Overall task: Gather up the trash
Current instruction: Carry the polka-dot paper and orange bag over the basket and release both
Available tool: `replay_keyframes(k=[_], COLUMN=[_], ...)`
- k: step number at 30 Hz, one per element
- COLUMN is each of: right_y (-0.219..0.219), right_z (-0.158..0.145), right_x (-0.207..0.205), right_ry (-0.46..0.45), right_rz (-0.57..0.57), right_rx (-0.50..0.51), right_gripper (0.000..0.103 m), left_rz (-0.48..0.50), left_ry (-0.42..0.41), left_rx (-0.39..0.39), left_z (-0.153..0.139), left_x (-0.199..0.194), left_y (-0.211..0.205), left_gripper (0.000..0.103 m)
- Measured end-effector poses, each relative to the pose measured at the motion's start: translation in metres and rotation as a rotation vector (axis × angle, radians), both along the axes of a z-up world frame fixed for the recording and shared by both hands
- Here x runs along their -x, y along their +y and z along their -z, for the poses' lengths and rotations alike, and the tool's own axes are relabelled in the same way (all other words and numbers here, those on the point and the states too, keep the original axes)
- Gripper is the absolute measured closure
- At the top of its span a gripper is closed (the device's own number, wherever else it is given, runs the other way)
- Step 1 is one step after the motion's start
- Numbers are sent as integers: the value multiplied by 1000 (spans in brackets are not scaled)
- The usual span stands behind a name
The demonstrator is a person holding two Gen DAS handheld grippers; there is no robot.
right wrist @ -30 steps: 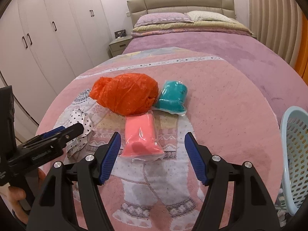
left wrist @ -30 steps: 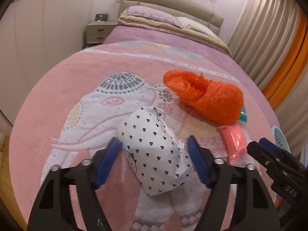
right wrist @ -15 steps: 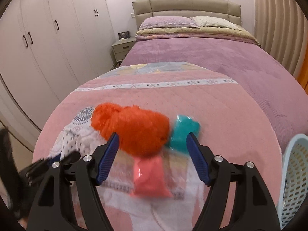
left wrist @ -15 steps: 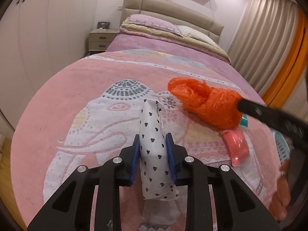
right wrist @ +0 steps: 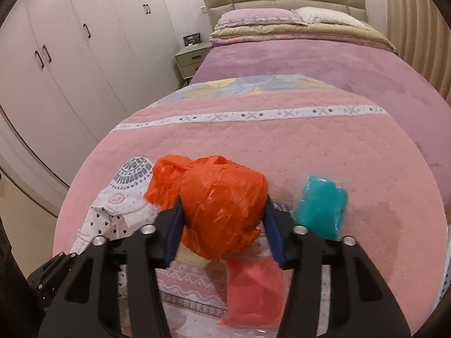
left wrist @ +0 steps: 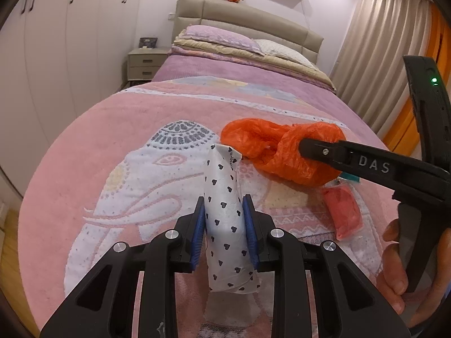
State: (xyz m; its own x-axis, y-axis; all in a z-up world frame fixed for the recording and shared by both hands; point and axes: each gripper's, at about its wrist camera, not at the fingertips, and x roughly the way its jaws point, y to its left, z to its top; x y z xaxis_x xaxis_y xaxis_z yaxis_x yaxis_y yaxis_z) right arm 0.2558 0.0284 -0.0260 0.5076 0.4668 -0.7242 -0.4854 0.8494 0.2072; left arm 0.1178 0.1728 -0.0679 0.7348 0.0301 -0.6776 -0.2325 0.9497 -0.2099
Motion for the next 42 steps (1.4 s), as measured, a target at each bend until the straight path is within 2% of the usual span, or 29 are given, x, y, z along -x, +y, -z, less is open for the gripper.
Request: replay_keyframes(k=[5, 11, 20, 25, 33, 39, 42], right_y=[-13, -55, -134, -188, -283, -347, -368], right_z=[-13, -44, -87, -97, -92, -74, -66], right_x=[9, 36, 67, 78, 91, 93, 93], right_ry=[-29, -113, -228, -243, -220, -170, -145], right_rz=[24, 91, 237, 340, 535, 676, 715], right_rx=[-28, -75, -106, -129, -145, -162, -168], right_gripper=[66, 66, 66, 66, 66, 66, 66], left_rz=[23, 81, 231, 339, 526, 665, 712], left_ry=[-33, -99, -171, -204, -191, -140, -110], left_rx=[-6, -17, -32, -47, -23, 0, 17], left_z=[-10, -40, -77, -97, -107, -93, -84], left_x=[5, 13, 7, 0, -20, -35, -45], left_y=[-6, -27, -94, -147, -234, -301, -321], left_gripper=[80, 80, 80, 80, 80, 80, 80])
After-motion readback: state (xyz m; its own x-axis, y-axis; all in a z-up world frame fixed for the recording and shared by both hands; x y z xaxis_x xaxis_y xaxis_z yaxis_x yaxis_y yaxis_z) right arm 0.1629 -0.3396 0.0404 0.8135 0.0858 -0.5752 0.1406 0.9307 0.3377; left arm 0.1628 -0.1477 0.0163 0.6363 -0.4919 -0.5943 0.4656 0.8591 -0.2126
